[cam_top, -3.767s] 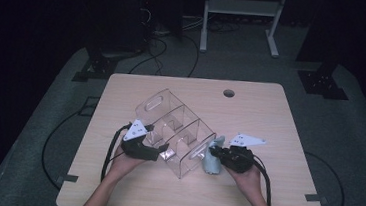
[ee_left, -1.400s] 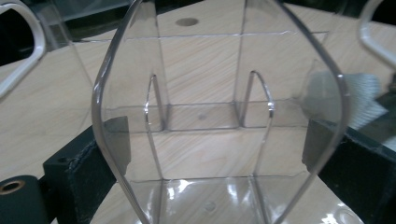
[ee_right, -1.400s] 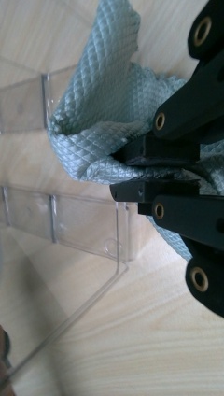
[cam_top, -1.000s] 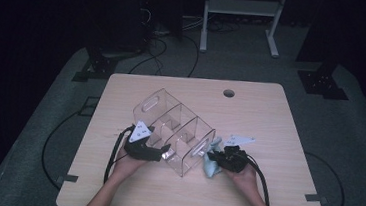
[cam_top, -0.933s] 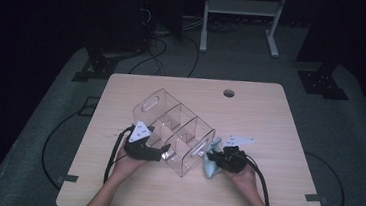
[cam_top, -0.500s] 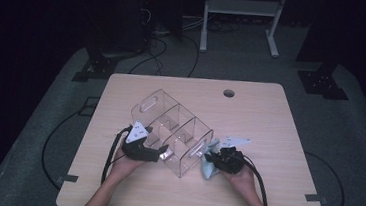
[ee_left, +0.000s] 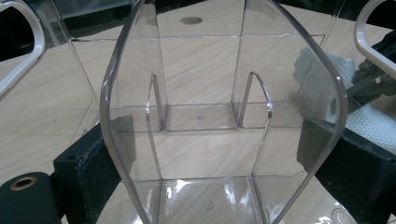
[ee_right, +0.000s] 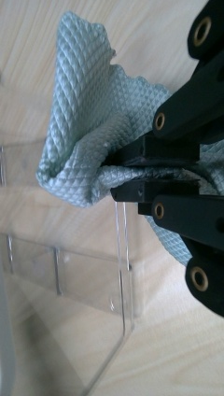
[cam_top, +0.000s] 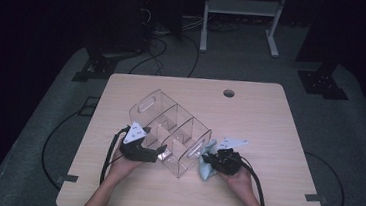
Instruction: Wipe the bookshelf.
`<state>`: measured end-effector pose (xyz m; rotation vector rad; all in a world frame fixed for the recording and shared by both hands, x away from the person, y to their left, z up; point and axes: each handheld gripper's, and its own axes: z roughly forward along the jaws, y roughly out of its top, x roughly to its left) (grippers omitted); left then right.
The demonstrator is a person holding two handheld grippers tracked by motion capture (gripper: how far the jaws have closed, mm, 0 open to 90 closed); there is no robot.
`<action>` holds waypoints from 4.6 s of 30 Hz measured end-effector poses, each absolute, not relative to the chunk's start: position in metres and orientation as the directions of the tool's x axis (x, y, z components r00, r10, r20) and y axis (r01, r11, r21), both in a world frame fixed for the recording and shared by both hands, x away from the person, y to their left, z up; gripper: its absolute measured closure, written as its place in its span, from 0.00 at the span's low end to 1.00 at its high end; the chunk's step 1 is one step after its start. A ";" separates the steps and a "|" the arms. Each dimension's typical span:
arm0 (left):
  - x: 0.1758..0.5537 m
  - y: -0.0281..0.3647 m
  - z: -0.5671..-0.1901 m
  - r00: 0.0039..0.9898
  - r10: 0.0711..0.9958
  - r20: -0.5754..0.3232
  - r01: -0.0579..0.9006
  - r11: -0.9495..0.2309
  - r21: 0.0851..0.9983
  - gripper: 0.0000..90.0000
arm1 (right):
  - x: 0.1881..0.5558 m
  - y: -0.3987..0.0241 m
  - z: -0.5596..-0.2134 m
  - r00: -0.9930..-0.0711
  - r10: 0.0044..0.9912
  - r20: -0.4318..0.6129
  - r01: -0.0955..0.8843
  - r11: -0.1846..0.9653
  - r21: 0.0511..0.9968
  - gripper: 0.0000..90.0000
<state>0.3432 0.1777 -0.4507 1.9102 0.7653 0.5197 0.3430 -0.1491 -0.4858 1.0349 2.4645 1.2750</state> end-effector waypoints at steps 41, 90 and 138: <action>0.344 0.178 -0.450 0.705 0.709 0.019 0.294 -0.317 0.902 0.08 | 0.295 -0.100 -0.483 -0.866 0.473 0.164 0.411 0.485 0.772 0.92; 0.343 0.177 -0.450 0.714 0.700 -0.002 0.298 -0.302 0.905 0.08 | 0.278 -0.100 -0.449 -0.884 0.455 0.106 0.319 0.421 0.849 0.93; 0.343 0.179 -0.449 0.759 0.651 -0.005 0.285 -0.324 0.902 0.08 | 0.305 -0.135 -0.458 -0.833 0.535 0.144 0.395 0.391 0.832 0.93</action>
